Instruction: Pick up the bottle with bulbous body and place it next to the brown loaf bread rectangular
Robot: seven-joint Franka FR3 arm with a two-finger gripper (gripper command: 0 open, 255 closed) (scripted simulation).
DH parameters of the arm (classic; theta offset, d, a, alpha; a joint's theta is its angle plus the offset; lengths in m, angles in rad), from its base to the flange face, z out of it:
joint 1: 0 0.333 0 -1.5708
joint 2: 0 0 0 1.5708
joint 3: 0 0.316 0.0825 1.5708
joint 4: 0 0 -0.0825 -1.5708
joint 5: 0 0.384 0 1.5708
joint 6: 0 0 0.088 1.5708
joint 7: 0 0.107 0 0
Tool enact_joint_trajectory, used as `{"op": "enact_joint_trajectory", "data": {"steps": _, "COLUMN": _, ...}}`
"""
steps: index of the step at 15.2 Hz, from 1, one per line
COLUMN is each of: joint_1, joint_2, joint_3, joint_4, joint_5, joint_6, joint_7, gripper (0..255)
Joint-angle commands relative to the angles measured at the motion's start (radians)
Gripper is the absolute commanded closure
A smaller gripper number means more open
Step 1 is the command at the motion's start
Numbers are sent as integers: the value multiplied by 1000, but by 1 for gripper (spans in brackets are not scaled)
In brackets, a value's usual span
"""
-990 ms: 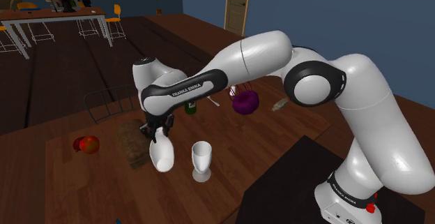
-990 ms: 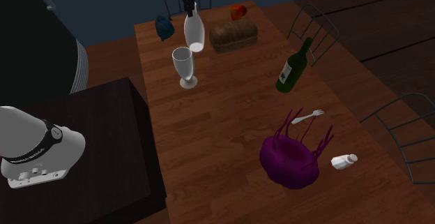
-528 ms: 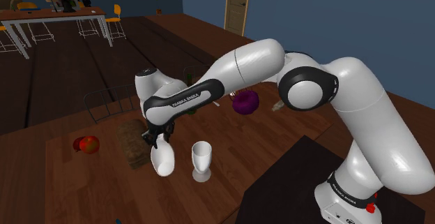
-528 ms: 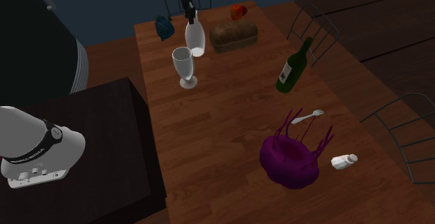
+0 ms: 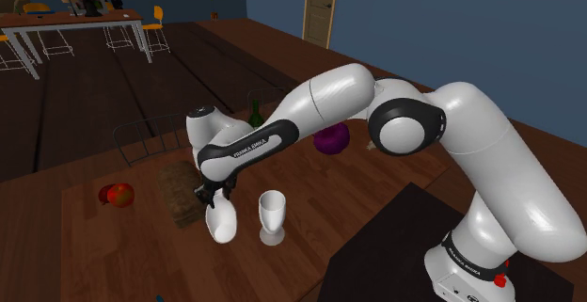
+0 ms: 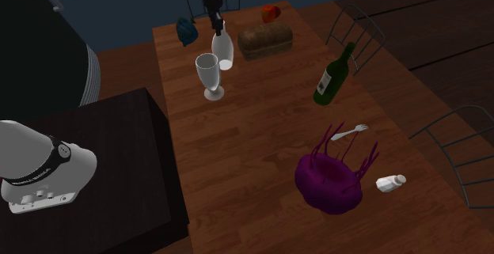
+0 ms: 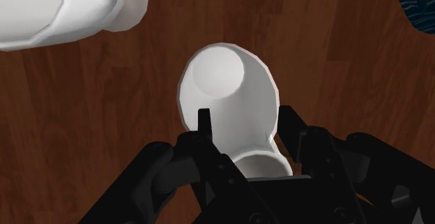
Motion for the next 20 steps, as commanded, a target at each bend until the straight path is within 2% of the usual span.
{"op": "enact_joint_trajectory", "data": {"steps": 1, "joint_1": 0, "joint_2": 8, "joint_3": 0, "joint_4": 5, "joint_5": 0, "joint_6": 4, "joint_7": 0, "gripper": 255}}
{"op": "enact_joint_trajectory", "data": {"steps": 7, "joint_1": 0, "joint_2": 9, "joint_3": 0, "joint_4": 5, "joint_5": 0, "joint_6": 4, "joint_7": 0, "gripper": 255}}
{"op": "enact_joint_trajectory", "data": {"steps": 8, "joint_1": 0, "joint_2": 8, "joint_3": 0, "joint_4": 5, "joint_5": 0, "joint_6": 4, "joint_7": 0, "gripper": 0}}
{"op": "enact_joint_trajectory", "data": {"steps": 13, "joint_1": 0, "joint_2": 9, "joint_3": 0, "joint_4": 5, "joint_5": 0, "joint_6": 4, "joint_7": 0, "gripper": 0}}
{"op": "enact_joint_trajectory", "data": {"steps": 17, "joint_1": -4, "joint_2": -63, "joint_3": 5, "joint_4": 13, "joint_5": 5, "joint_6": -75, "joint_7": -3, "gripper": 0}}
{"op": "enact_joint_trajectory", "data": {"steps": 20, "joint_1": -4, "joint_2": -63, "joint_3": 5, "joint_4": 13, "joint_5": 5, "joint_6": -75, "joint_7": -3, "gripper": 0}}
